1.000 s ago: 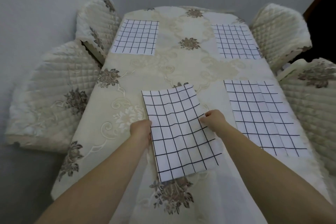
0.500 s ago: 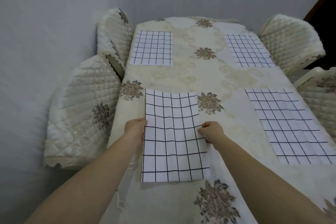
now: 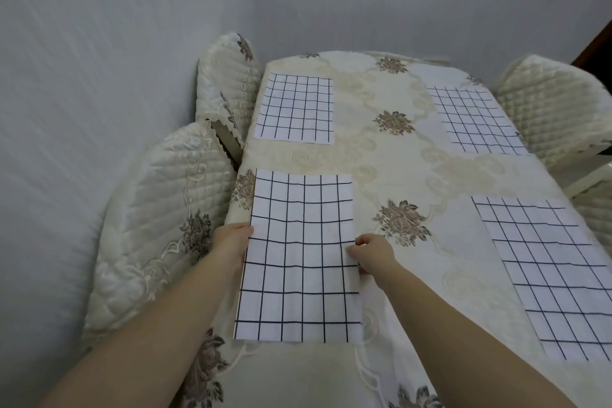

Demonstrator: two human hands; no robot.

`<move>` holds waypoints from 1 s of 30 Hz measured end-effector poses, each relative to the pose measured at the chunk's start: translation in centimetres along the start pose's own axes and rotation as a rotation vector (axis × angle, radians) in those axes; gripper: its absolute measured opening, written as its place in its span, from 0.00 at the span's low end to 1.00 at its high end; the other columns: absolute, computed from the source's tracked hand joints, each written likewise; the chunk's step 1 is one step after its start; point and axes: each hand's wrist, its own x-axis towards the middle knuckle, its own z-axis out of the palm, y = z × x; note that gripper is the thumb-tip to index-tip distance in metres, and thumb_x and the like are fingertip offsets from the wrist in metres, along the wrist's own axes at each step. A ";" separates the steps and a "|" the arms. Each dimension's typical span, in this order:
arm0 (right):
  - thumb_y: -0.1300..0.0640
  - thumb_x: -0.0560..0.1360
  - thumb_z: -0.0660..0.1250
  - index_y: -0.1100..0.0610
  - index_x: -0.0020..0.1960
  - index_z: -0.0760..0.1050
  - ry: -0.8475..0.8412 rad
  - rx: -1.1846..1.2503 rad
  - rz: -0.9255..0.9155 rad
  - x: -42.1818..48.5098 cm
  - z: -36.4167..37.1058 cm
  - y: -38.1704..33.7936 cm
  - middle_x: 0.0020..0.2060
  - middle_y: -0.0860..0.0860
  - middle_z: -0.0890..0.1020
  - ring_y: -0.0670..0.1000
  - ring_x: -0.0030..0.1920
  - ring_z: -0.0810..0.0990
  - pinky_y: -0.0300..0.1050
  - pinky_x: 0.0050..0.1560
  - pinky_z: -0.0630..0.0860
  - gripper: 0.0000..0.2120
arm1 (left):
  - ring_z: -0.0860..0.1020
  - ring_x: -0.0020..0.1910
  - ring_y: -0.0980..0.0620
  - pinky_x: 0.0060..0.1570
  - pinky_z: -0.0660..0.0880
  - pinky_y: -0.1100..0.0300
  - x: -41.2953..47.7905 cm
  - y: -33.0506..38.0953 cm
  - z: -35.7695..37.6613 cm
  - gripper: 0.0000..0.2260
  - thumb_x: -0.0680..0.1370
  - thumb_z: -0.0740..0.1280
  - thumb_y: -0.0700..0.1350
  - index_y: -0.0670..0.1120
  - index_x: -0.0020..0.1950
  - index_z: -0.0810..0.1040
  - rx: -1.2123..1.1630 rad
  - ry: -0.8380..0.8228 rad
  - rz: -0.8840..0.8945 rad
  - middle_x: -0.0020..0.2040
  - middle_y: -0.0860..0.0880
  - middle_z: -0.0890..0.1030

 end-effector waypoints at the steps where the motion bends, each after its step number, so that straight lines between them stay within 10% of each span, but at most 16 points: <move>1: 0.63 0.68 0.66 0.56 0.35 0.71 -0.006 0.008 0.008 0.3 0.2 -0.3 0.32 0.55 0.70 0.52 0.35 0.69 0.46 0.37 0.69 0.06 | 0.82 0.51 0.39 0.55 0.77 0.40 0.6 0.2 -0.1 0.11 0.72 0.70 0.36 0.38 0.55 0.82 0.008 0.007 0.000 0.53 0.37 0.83; 10: 0.64 0.69 0.67 0.54 0.28 0.63 -0.051 -0.012 0.021 2.3 1.6 -2.2 0.28 0.54 0.65 0.51 0.34 0.64 0.44 0.38 0.61 0.16 | 0.81 0.49 0.40 0.57 0.77 0.44 1.7 2.7 -0.4 0.11 0.76 0.67 0.36 0.34 0.57 0.79 0.096 0.013 0.061 0.49 0.38 0.81; 14: 0.63 0.71 0.68 0.56 0.30 0.67 -0.070 -0.034 0.030 3.2 2.0 -2.2 0.28 0.54 0.68 0.52 0.32 0.66 0.42 0.35 0.64 0.14 | 0.74 0.34 0.49 0.38 0.76 0.61 1.9 3.1 -0.6 0.04 0.77 0.65 0.36 0.39 0.50 0.80 0.111 -0.017 0.069 0.42 0.43 0.79; 21: 0.57 0.73 0.68 0.60 0.38 0.76 -0.028 -0.051 0.010 3.8 2.1 -2.2 0.34 0.57 0.78 0.54 0.35 0.75 0.44 0.41 0.73 0.09 | 0.77 0.36 0.45 0.28 0.78 0.60 2.5 4.2 -0.9 0.03 0.77 0.65 0.36 0.38 0.44 0.76 0.057 -0.034 -0.055 0.41 0.40 0.79; 26: 0.60 0.73 0.68 0.60 0.35 0.76 -0.007 -0.108 -0.003 3.8 2.2 -2.4 0.33 0.57 0.79 0.53 0.33 0.75 0.44 0.39 0.74 0.09 | 0.80 0.49 0.41 0.53 0.78 0.51 3.0 4.2 -1.4 0.04 0.71 0.69 0.31 0.38 0.43 0.82 0.381 0.036 0.134 0.46 0.39 0.82; 30: 0.59 0.73 0.68 0.61 0.37 0.76 -0.013 -0.120 -0.008 3.3 2.4 -2.6 0.33 0.57 0.79 0.53 0.32 0.75 0.42 0.36 0.71 0.08 | 0.80 0.53 0.44 0.52 0.76 0.58 2.1 4.5 -1.4 0.08 0.72 0.70 0.34 0.39 0.49 0.84 0.657 0.129 0.260 0.52 0.42 0.83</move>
